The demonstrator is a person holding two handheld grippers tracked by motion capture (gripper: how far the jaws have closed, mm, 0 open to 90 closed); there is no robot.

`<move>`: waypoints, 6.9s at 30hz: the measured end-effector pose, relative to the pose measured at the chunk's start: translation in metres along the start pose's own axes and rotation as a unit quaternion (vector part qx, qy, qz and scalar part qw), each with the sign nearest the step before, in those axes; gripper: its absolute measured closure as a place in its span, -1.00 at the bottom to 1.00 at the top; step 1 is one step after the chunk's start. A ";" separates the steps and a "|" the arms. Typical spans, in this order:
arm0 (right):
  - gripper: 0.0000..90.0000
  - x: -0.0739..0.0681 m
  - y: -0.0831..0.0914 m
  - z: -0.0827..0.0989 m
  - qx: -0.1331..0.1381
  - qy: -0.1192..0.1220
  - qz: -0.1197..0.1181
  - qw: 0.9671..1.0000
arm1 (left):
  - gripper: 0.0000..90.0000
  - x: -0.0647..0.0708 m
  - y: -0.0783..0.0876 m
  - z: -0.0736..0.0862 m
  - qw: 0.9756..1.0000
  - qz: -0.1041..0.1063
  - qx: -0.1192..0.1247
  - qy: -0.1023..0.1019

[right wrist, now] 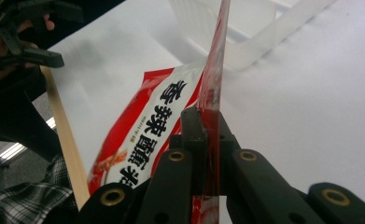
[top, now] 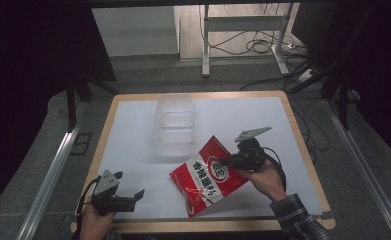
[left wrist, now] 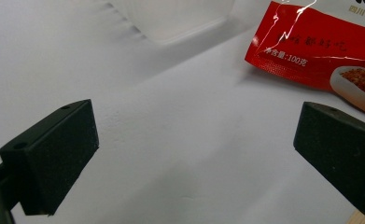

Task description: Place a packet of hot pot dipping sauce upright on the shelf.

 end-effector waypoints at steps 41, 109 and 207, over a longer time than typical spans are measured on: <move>0.96 0.013 0.068 -0.083 0.010 0.059 0.069 0.996 | -1.00 0.000 0.001 -0.001 1.000 -0.005 0.004 -0.010; 0.96 0.041 -0.019 -0.212 0.012 0.127 0.023 0.992 | -1.00 -0.002 0.001 -0.001 1.000 -0.017 -0.003 -0.025; -0.49 0.038 -0.080 -0.213 0.018 0.125 0.054 0.991 | -1.00 0.001 -0.001 0.000 0.999 -0.018 -0.015 -0.030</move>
Point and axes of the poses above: each handheld gripper's, and its own axes: y roughly backward along the jaws, z roughly out of its underside, x roughly to its right, the point moved 7 cm from there along -y, roughly forward along the jaws, and after that the axes turned 1 degree about y, right-handed, at the moved point
